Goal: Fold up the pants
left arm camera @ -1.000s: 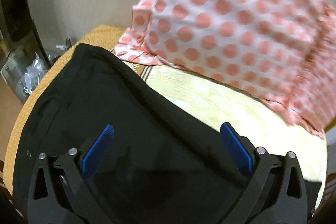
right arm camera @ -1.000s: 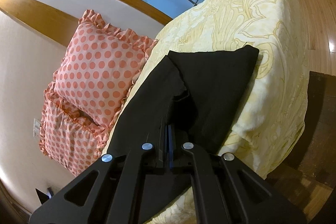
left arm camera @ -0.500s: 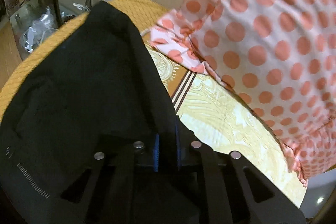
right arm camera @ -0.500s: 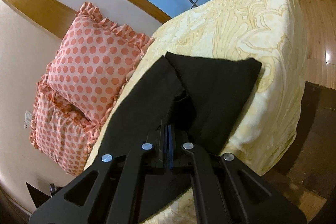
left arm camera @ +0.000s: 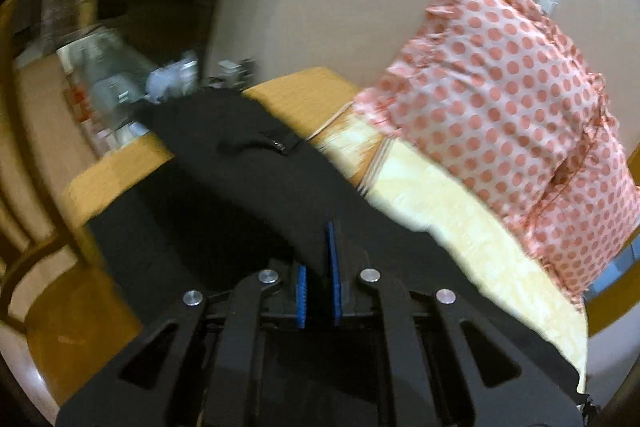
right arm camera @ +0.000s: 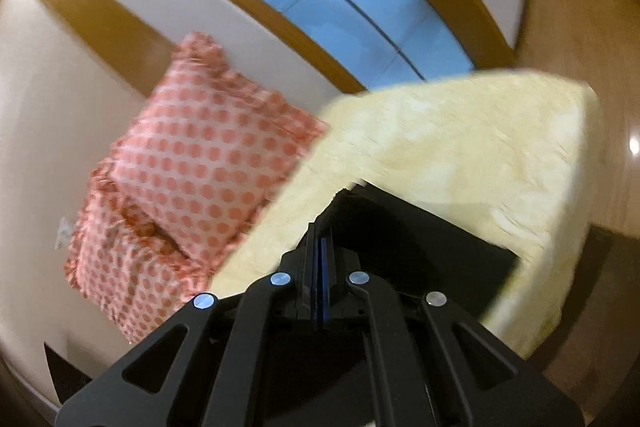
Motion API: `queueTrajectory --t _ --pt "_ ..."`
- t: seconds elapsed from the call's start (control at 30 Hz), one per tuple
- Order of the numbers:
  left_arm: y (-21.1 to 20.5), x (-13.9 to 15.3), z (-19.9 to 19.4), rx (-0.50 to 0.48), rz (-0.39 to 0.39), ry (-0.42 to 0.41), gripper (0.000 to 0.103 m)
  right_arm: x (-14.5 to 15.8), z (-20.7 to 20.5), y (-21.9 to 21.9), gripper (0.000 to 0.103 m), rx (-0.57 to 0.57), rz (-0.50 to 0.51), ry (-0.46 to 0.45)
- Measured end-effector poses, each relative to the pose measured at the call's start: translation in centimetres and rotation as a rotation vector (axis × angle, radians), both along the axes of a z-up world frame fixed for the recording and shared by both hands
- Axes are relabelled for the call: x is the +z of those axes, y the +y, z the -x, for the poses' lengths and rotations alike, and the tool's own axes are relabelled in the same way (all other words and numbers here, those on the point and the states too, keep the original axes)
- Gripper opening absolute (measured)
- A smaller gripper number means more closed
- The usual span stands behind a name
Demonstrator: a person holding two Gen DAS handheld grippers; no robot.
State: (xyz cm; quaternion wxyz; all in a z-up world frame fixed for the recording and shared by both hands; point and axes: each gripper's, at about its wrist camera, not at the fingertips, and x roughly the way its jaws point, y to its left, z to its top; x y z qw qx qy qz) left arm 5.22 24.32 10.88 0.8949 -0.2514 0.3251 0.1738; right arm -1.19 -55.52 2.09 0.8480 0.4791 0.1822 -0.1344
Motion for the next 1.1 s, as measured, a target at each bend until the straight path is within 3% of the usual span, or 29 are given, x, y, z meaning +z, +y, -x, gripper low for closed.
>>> queueTrajectory --t 0.07,0.13,0.2,0.4,0.47,0.53,0.63,0.73,0.8,0.97,1.07,1.1 --pt "0.3 -3.0 2.3 0.04 0.033 0.031 0.009 -1.7 0.0 -0.2 0.001 0.006 -0.056 0.036" --pt "0.9 -5.4 3.5 0.06 0.093 0.052 0.008 -2.0 0.1 0.0 0.001 0.005 -0.055 0.049" --pt "1.1 -6.5 3.8 0.072 0.106 0.05 0.009 -1.8 0.1 0.2 0.001 0.006 -0.048 0.045" --pt "-0.2 -5.6 3.6 0.038 -0.007 0.037 0.013 0.4 0.9 -0.1 0.001 0.013 -0.024 -0.011" --pt "-0.3 -5.8 3.5 0.028 -0.005 0.039 0.013 0.5 0.8 -0.2 0.001 0.003 -0.003 0.048" --pt "-0.1 -6.4 3.6 0.024 0.012 0.051 0.013 -1.3 1.0 -0.7 0.001 -0.006 -0.059 0.123" --pt "0.1 -6.7 3.9 0.014 0.024 0.051 0.014 -1.6 2.7 -0.4 0.001 -0.03 -0.066 0.094" --pt "0.1 -7.0 3.8 -0.003 0.021 0.057 0.014 -2.4 3.4 -0.2 0.001 -0.049 -0.053 0.161" --pt "0.1 -7.4 3.9 -0.015 0.009 0.06 0.011 -3.1 4.2 0.0 0.001 -0.06 -0.075 0.134" --pt "0.6 -7.8 4.0 -0.036 0.017 0.043 0.01 -2.4 4.3 0.9 0.001 -0.059 0.01 0.169" --pt "0.2 -7.5 4.3 -0.048 -0.033 0.038 0.02 -1.5 4.5 1.1 0.008 -0.056 0.07 0.199" --pt "0.1 -7.3 4.6 -0.041 -0.052 0.034 0.037 -1.3 4.5 1.1 0.016 -0.064 0.088 0.203"
